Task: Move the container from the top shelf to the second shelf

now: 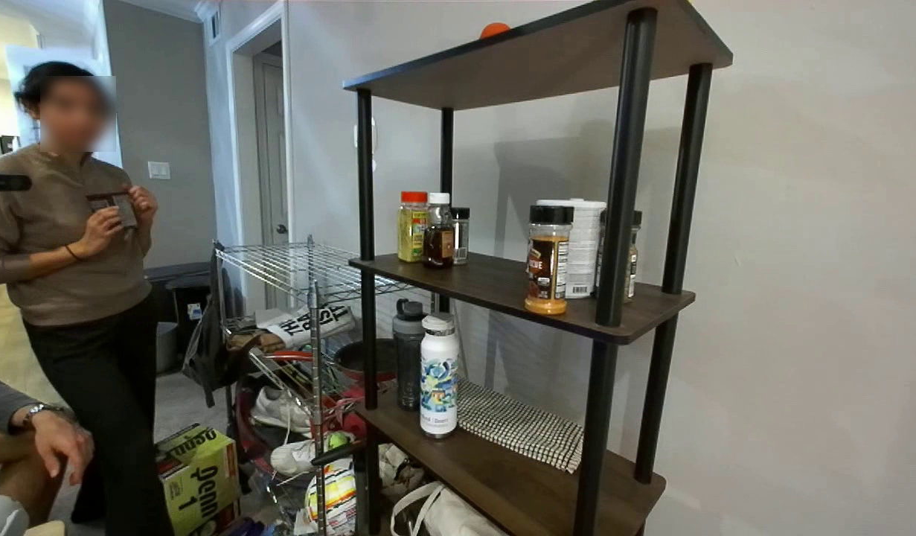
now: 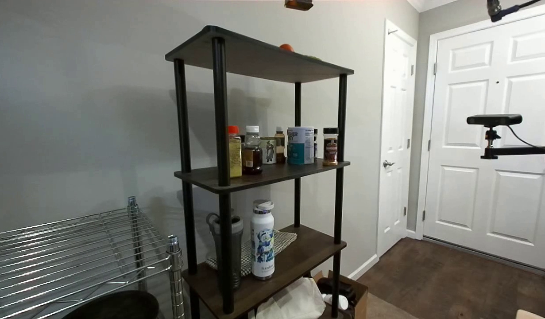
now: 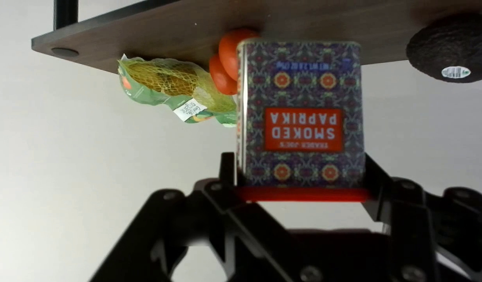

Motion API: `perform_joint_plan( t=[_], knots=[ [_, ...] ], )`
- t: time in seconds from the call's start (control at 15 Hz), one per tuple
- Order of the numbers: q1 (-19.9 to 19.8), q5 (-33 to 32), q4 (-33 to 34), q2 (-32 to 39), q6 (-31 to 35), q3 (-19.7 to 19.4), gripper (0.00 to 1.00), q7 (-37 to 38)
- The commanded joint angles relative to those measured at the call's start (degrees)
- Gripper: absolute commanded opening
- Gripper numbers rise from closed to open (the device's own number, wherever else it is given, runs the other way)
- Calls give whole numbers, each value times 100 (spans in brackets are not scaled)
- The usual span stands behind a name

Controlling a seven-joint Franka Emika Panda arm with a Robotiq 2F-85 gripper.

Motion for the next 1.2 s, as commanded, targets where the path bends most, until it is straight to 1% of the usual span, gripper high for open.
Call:
perform_joint_plan(
  t=[0.0, 0.4, 0.67, 0.93, 1.13],
  knots=[
    [-36, 56, -397, -280, -62, 34, 48, 76],
    [-6, 217, -965, -541, -91, 72, 48, 215],
    [25, 392, -1403, -839, -92, 163, 48, 474],
    [46, 676, -1772, -1157, -175, 324, 48, 687],
    [90, 979, -2020, -1331, -361, 429, 48, 648]
  ],
)
